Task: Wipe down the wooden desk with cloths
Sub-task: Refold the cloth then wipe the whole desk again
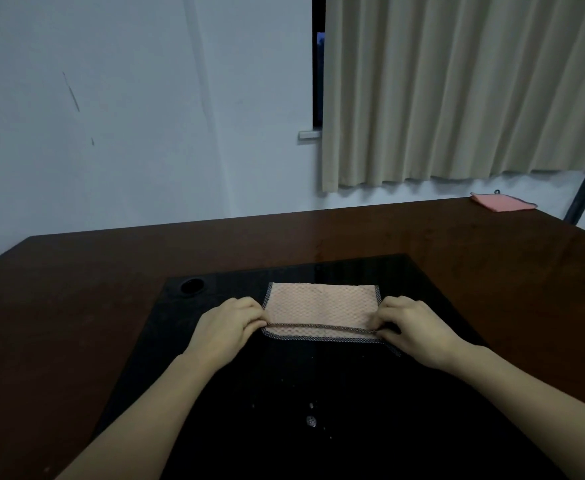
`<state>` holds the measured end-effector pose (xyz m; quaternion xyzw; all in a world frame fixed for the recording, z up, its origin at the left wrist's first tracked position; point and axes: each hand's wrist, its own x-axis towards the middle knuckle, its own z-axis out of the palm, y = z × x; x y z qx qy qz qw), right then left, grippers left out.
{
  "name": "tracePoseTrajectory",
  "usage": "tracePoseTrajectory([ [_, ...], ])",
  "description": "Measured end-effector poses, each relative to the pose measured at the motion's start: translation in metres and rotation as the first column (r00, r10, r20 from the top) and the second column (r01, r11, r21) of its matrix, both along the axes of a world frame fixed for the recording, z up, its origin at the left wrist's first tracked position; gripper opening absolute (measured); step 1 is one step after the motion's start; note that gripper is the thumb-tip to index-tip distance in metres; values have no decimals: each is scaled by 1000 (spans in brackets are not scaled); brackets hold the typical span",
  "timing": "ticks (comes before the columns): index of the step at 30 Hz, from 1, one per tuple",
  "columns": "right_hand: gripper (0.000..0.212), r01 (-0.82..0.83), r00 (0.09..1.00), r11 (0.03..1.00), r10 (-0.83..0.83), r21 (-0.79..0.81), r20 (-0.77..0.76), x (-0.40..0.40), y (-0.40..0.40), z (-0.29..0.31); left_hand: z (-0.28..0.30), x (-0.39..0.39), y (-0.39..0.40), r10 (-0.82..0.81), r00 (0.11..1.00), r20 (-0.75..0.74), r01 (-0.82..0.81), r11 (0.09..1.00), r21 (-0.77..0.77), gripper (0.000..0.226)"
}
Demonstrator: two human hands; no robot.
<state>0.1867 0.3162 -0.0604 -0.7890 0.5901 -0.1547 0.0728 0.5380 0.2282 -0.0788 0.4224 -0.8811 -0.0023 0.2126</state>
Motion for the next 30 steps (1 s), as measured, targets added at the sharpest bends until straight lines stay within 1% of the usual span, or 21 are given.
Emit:
tracePoseTrajectory([
  [5,14,-34,999,997,34,-73,1,-2,2,-2,-2,3,3,-19,1000,-2,19,995,-97,8],
  [13,17,-31,999,994,35,-100,34,-13,5,0,-6,7,9,-38,999,-34,32,987,-160,11],
  [17,15,-45,999,994,45,-97,1,-14,7,-3,-8,9,12,-48,999,-6,46,984,-173,18],
  [20,14,-53,999,995,53,-83,-9,-14,8,-7,-11,10,14,-59,998,11,61,982,-180,8],
  [24,15,-56,998,998,54,-33,-42,-16,10,-8,-9,9,14,-55,998,41,60,986,-155,10],
  [26,18,-53,998,999,53,6,-30,-19,11,-7,-6,10,15,-59,997,53,65,990,-127,10],
  [28,22,-51,999,997,51,57,-12,-22,12,-5,-4,11,17,-51,998,48,56,992,-109,15],
  [30,29,-20,999,995,23,96,-29,-25,11,-1,-2,9,19,-39,999,29,41,994,-97,29],
])
